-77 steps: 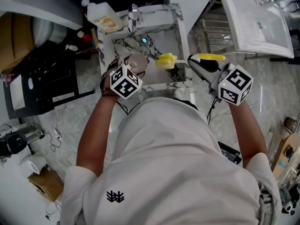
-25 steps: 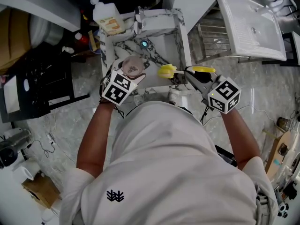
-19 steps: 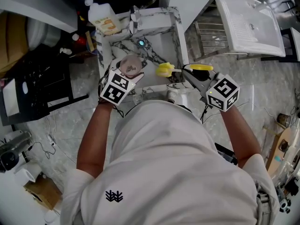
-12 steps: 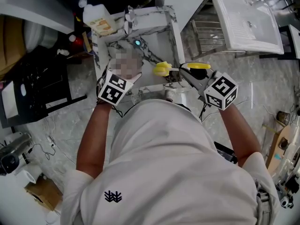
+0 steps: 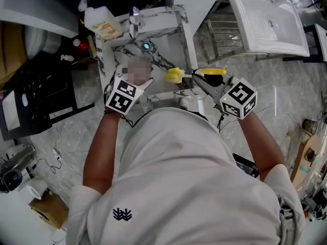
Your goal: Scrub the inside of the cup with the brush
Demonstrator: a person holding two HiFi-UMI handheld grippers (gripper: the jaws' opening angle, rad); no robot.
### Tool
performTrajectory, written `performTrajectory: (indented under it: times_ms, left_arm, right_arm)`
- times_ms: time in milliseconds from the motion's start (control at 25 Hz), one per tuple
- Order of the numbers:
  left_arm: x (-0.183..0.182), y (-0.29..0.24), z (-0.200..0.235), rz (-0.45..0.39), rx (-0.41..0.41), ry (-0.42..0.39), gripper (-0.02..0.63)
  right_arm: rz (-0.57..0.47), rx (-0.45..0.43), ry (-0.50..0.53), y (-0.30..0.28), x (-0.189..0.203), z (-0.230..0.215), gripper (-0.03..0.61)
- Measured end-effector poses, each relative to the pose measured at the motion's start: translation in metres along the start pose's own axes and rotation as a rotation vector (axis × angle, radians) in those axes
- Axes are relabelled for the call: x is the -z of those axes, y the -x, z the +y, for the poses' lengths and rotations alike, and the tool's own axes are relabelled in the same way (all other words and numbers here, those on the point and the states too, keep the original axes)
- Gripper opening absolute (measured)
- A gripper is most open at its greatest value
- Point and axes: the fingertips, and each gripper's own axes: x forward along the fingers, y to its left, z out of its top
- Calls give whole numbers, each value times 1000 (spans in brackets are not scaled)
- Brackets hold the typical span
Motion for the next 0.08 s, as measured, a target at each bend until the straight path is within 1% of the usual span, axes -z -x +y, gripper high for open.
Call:
performTrajectory:
  times_ms: [80]
  left_arm:
    - [-2, -3, -1, -4, 0, -2, 380]
  right_arm:
    - [0, -5, 4, 1, 0, -2, 41]
